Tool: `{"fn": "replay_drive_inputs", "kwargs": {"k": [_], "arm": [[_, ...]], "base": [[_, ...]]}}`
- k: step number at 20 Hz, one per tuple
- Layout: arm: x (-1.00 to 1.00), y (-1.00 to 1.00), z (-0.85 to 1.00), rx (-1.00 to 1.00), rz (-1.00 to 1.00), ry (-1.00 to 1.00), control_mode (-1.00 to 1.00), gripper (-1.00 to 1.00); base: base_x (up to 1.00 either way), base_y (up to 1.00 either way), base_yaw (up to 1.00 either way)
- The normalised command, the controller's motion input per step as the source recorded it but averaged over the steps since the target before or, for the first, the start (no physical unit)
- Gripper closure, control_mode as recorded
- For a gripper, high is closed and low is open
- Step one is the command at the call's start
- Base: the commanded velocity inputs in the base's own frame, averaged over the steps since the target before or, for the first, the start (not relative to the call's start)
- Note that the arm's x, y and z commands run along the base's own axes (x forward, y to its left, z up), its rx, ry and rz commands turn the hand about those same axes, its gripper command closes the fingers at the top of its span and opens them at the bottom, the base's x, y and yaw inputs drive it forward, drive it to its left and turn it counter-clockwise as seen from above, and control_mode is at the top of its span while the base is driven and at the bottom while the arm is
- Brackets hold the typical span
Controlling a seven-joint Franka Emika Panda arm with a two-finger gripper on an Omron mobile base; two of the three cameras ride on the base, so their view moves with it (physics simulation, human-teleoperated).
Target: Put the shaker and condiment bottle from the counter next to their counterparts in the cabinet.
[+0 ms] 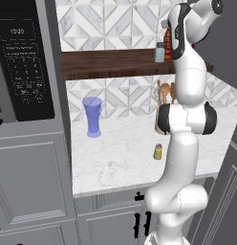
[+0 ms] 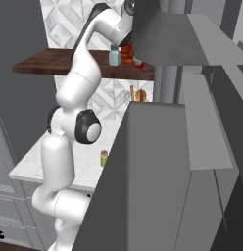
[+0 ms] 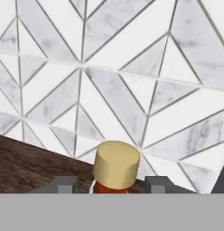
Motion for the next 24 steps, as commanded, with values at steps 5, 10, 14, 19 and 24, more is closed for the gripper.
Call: {"fn": "replay_drive_inputs", "kwargs": {"k": [5, 10, 14, 19, 24], "arm": [[0.05, 0.00, 0.00, 0.00, 0.00, 0.00, -1.00, -1.00], [0.01, 0.00, 0.00, 0.00, 0.00, 0.00, -1.00, -1.00], [-0.08, 0.00, 0.00, 0.00, 0.00, 0.00, -1.00, -1.00], [-0.24, 0.00, 0.00, -0.01, 0.00, 0.00, -1.00, -1.00], [-0.30, 0.00, 0.00, -0.03, 0.00, 0.00, -1.00, -1.00]], "base": [[0.00, 0.00, 0.00], [0.00, 0.00, 0.00], [0.00, 0.00, 0.00], [0.00, 0.00, 0.00], [0.00, 0.00, 0.00]]}}
